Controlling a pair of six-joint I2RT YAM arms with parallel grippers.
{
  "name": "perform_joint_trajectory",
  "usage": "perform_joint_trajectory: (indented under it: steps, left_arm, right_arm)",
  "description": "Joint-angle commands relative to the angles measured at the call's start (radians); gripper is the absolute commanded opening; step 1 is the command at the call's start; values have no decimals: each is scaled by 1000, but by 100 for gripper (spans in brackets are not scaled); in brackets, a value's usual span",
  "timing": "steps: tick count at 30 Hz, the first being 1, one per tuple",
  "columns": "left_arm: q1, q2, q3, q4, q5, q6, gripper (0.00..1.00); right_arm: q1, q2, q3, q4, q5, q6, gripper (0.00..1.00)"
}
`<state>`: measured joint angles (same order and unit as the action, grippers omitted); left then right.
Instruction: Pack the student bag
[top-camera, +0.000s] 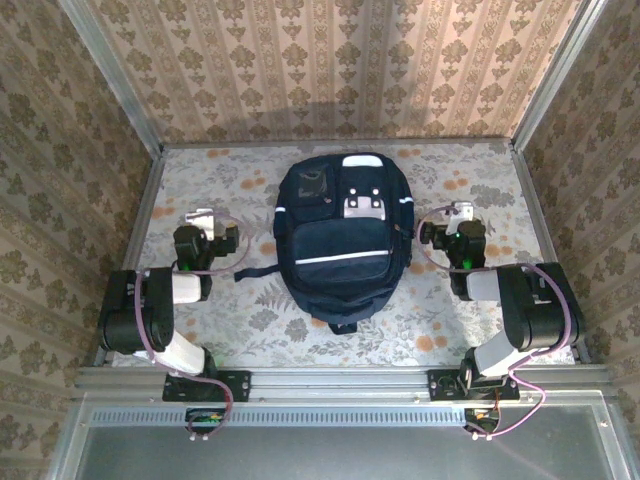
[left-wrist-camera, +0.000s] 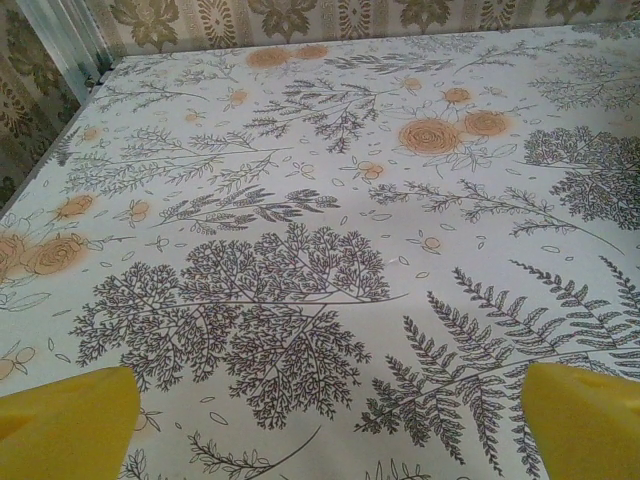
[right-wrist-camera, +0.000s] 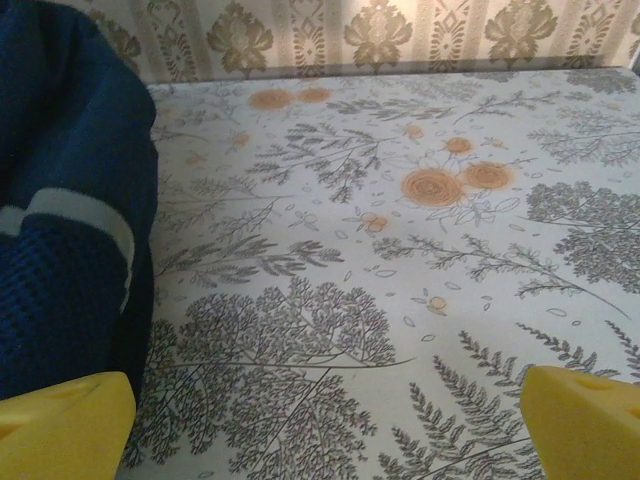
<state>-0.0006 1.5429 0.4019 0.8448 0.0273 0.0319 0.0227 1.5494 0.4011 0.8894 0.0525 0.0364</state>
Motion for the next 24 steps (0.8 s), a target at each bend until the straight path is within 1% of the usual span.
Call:
perform_joint_trajectory:
  steps: [1, 4, 7, 24]
  left_arm:
    - [-10, -5, 9, -3, -10, 24, 100]
    - [-19, -5, 8, 1, -29, 29, 100]
    - [-19, -5, 8, 1, -29, 30, 100]
    - [-19, -7, 5, 5, -29, 31, 100]
  right_arm:
    - [10, -15, -11, 8, 25, -20, 100]
    - [9, -15, -11, 6, 26, -20, 100]
    - [28, -15, -30, 40, 61, -33, 100]
    - [23, -14, -21, 25, 55, -27, 100]
